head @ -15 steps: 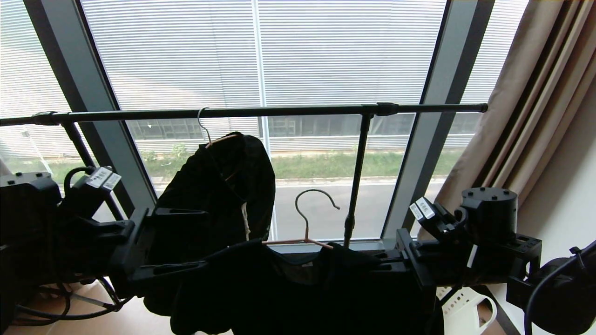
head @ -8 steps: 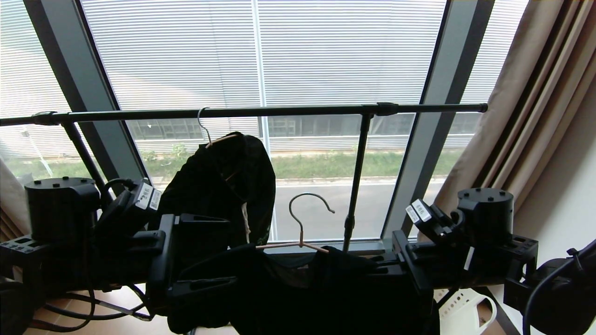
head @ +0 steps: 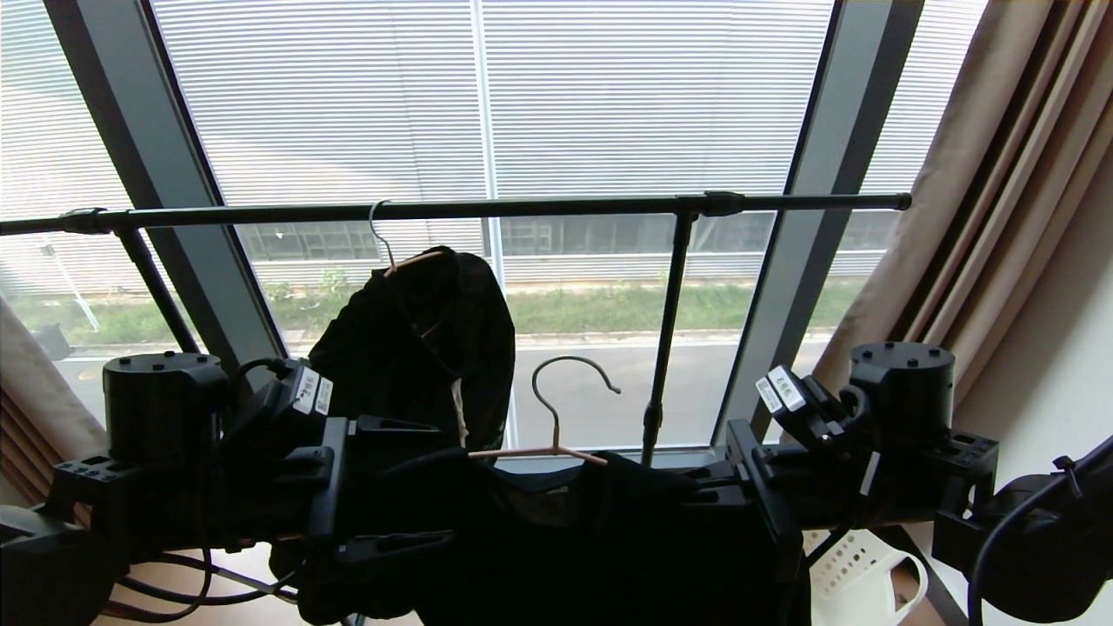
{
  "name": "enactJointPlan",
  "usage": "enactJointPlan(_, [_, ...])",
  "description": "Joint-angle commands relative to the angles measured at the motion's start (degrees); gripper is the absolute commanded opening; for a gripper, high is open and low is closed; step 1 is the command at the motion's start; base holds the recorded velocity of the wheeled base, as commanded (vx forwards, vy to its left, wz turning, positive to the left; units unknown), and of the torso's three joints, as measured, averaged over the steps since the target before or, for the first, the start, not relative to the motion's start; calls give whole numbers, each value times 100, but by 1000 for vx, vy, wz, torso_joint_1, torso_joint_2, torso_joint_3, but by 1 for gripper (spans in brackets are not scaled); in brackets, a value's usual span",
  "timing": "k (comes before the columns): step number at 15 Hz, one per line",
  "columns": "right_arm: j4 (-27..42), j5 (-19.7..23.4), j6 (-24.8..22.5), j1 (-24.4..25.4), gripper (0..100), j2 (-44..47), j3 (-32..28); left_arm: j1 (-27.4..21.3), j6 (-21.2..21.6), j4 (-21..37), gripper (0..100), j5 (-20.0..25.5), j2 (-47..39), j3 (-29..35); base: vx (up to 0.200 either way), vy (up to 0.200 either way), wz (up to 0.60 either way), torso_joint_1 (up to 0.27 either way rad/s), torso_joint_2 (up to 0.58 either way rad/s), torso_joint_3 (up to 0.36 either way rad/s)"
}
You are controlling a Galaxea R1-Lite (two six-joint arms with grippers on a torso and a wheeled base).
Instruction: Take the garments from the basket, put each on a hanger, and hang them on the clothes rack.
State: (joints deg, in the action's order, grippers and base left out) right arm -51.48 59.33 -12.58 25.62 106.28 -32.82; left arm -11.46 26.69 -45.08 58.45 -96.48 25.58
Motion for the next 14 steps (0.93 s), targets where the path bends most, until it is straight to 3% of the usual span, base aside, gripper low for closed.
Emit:
enactJointPlan(1, [-2,8,-8,4,0,-28,21,-5,-14,-115,0,-1,-152,-70,0,0,0,0,0,0])
enactJointPlan(14, [-2,-203,28,-189,0,-46,-49,65,12,-343,0,17,-170,-185,0,0,0,0,0,0])
